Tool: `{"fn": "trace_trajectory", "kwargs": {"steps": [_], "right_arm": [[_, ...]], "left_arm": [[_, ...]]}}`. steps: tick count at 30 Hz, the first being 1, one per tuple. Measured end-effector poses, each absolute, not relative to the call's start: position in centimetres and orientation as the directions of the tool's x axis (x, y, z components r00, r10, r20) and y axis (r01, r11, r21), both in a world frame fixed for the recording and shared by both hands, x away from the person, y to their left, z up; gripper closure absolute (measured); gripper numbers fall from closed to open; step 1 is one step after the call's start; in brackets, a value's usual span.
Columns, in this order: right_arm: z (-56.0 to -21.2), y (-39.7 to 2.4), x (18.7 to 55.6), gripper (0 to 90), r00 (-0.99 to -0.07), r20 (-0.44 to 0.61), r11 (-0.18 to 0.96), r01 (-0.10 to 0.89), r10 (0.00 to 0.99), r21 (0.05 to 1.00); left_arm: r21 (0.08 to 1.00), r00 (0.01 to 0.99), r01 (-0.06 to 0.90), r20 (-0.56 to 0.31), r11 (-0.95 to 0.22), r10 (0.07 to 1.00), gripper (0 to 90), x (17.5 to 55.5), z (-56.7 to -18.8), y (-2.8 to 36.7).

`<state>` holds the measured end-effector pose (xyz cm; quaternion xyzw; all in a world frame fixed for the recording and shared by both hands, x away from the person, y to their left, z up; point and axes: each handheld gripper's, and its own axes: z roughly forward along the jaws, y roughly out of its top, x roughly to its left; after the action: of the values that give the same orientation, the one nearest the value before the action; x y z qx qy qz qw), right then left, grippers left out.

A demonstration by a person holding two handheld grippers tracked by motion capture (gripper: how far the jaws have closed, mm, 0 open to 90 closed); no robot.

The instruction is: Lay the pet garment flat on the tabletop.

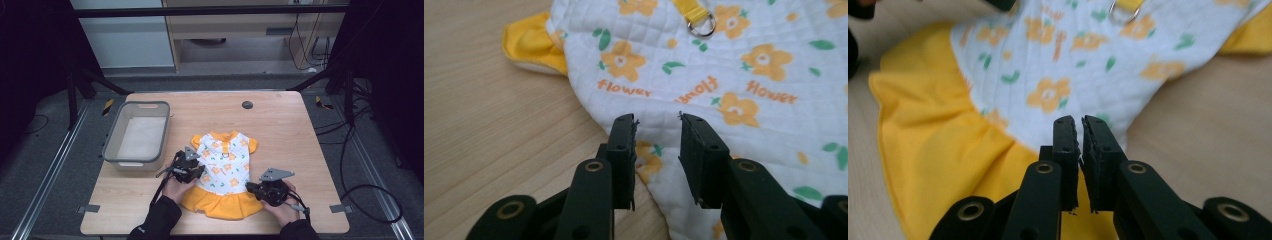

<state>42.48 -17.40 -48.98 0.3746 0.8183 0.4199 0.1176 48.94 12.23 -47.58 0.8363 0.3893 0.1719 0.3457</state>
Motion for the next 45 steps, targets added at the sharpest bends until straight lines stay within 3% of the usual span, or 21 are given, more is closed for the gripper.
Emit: {"fn": "trace_trajectory", "kwargs": {"steps": [7,13,19,25,29,37,45], "right_arm": [[-47.6,-17.9,46.5,86.8,-0.643,0.123,0.259,0.466,0.756,0.846],[-49.8,-17.3,49.6,88.4,-0.631,0.117,0.294,0.508,0.767,0.810],[-50.9,-17.1,50.2,90.0,-0.615,0.084,0.335,0.533,0.784,0.777],[-50.8,-16.7,49.8,90.0,-0.599,0.024,0.362,0.515,0.800,0.777],[-50.8,-16.7,49.7,89.9,-0.589,0.040,0.343,0.522,0.807,0.781],[-49.3,-17.6,48.7,77.9,-0.594,0.100,0.274,0.505,0.798,0.818],[-48.0,-19.8,46.9,55.3,-0.554,0.084,0.241,0.487,0.828,0.839]], "left_arm": [[0.703,0.701,0.494,0.027,-0.512,0.713,65.9,46.5,-47.6,12.6],[0.685,0.711,0.496,0.033,-0.534,0.702,65.6,45.6,-48.7,13.3],[0.670,0.714,0.476,0.084,-0.570,0.695,65.4,45.2,-49.1,13.0],[0.677,0.711,0.492,0.049,-0.547,0.701,65.3,45.1,-49.3,13.7],[0.688,0.709,0.474,0.072,-0.550,0.702,65.1,44.8,-49.0,13.8],[0.762,0.687,0.441,0.053,-0.474,0.725,54.3,44.1,-47.0,15.9],[0.788,0.654,0.455,0.020,-0.415,0.756,45.4,42.9,-46.8,19.8]]}}
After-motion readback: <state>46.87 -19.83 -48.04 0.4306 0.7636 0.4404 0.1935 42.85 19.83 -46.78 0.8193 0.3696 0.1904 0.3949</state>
